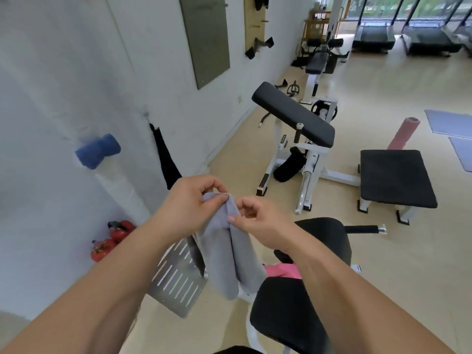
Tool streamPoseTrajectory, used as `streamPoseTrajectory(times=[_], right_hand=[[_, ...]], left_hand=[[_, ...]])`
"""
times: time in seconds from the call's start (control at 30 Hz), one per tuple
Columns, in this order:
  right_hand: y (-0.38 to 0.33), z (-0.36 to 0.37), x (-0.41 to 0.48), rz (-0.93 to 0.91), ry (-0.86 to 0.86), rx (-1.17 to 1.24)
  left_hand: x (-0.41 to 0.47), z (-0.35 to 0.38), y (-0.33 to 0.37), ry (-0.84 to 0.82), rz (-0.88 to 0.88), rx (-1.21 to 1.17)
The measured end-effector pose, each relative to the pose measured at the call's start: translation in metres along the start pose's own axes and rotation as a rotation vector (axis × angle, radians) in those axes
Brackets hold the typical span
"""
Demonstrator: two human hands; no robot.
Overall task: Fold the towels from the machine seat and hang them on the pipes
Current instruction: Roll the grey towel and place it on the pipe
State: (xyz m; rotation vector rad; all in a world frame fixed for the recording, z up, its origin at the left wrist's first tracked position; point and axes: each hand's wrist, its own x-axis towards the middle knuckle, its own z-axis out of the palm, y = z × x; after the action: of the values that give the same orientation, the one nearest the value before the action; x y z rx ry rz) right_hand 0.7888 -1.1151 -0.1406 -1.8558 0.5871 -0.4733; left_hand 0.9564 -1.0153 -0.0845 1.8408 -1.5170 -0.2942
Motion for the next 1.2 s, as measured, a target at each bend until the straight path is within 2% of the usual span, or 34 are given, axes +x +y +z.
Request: streamPoseTrajectory(times=[0.13, 0.3, 0.43, 0.67, 0.8, 0.87, 0.97, 1.07, 1.2], right_hand=[[-0.014, 0.045, 0.029, -0.004, -0.05, 0.027], [-0.038, 0.111, 0.067, -0.034, -0.089, -0.078], [-0.045, 0.161, 0.099, -0.036, -0.116, -0.175], [-0.018, 0.251, 0.142, 0.097, -0.21, -0.526], [-0.009, 0.298, 0.151, 0.204, -0.236, -0.536], [-0.015, 0.316, 0.157, 0.248, -0.163, -0.384], [-0.025, 0.338, 0.167, 0.341, 0.018, -0.111], [-0.031, 0.354, 0.173, 0.333, 0.191, -0.045], [-0.029, 0.367, 0.171, 0.327, 0.368, -0.013]], left_hand=[[-0.022, -0.04, -0.043, 0.047, -0.088, 0.064], [-0.058, -0.089, -0.108, 0.035, -0.228, 0.048], [-0.08, -0.132, -0.18, 0.089, -0.299, 0.055], [-0.13, -0.196, -0.311, 0.165, -0.566, 0.063], [-0.164, -0.22, -0.36, 0.063, -0.656, 0.02], [-0.182, -0.227, -0.384, 0.002, -0.704, -0.019], [-0.213, -0.23, -0.417, -0.028, -0.837, -0.24], [-0.243, -0.223, -0.441, 0.068, -0.982, -0.424], [-0.265, -0.211, -0.453, 0.187, -1.046, -0.473]])
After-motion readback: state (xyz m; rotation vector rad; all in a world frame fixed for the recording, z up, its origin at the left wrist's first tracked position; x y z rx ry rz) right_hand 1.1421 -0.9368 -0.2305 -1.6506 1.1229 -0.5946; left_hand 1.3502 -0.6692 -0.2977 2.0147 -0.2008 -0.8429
